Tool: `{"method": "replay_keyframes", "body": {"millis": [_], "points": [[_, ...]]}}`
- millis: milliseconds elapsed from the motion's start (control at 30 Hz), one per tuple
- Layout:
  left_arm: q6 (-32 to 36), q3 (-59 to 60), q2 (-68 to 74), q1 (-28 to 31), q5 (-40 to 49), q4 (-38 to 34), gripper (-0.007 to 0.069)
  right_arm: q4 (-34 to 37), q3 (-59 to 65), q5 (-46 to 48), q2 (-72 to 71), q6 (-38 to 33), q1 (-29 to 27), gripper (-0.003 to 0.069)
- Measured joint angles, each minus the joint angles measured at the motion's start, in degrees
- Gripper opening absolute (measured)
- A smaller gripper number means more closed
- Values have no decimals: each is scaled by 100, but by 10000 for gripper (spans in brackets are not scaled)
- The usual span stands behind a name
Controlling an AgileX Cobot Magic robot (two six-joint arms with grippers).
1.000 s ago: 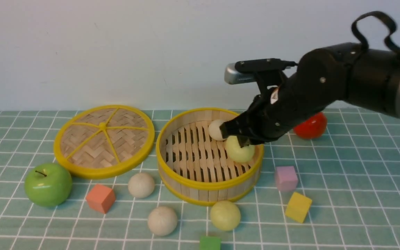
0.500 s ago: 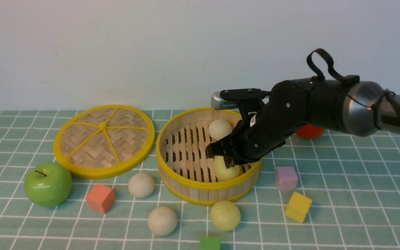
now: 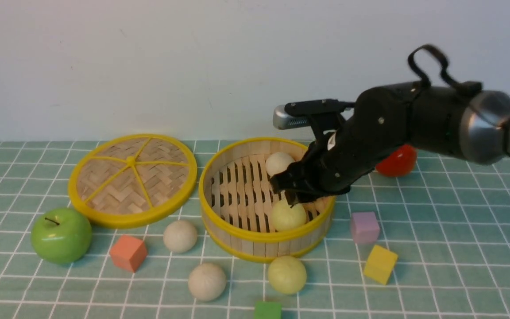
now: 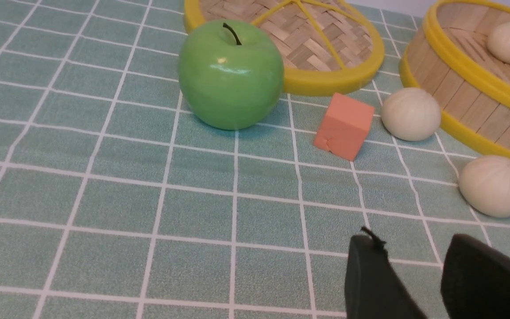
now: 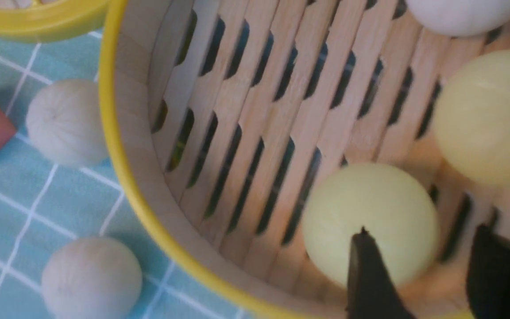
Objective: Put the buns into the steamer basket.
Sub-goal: Use the right arm to grab a steamed stuffed bun
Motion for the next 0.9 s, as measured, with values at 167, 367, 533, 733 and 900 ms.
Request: {"method": "replay_keyframes", "body": {"millis": [167, 367, 533, 733, 900], "points": [[0, 0, 0, 0, 0, 0, 238, -143, 56, 756, -557, 57, 56, 356], [0, 0, 0, 0, 0, -6, 238, -101, 873, 776, -848, 151, 736, 304], [0, 0, 0, 0, 0, -6, 238, -101, 1451, 447, -822, 266, 1296, 261], [0, 0, 0, 0, 0, -12, 238, -654, 1595, -259, -740, 803, 1402, 244], [0, 0, 0, 0, 0, -12, 238, -1068, 1595, -851, -584, 1396, 1264, 244]]}}
